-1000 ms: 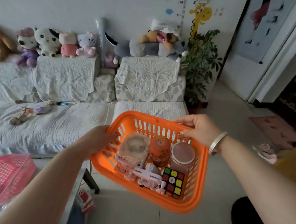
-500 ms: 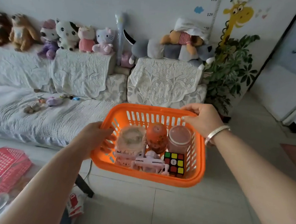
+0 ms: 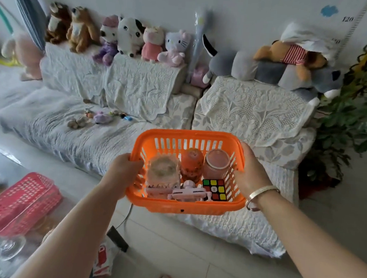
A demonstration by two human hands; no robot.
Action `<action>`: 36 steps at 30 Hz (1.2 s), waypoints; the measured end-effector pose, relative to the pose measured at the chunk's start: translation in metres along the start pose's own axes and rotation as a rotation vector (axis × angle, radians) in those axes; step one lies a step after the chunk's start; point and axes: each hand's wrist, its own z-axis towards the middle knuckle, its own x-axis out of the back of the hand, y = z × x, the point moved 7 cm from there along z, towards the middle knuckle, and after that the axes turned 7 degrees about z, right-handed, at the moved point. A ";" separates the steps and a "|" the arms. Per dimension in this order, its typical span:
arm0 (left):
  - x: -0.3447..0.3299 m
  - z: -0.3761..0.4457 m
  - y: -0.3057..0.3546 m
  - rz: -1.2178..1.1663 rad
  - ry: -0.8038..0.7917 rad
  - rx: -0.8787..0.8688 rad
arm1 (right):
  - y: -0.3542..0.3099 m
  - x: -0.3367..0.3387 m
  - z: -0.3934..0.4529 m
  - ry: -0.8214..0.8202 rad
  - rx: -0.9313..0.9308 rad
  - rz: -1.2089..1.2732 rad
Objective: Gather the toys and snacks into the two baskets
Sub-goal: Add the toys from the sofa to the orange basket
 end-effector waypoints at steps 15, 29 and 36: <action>0.120 0.183 -0.003 -0.069 0.239 0.154 | -0.094 -0.159 0.223 -0.154 0.196 -0.020; 0.195 0.330 0.010 -0.115 0.512 0.342 | -0.167 -0.319 0.426 -0.401 0.350 0.002; 0.244 0.376 0.009 -0.154 0.593 0.405 | -0.224 -0.382 0.485 -0.496 0.430 0.007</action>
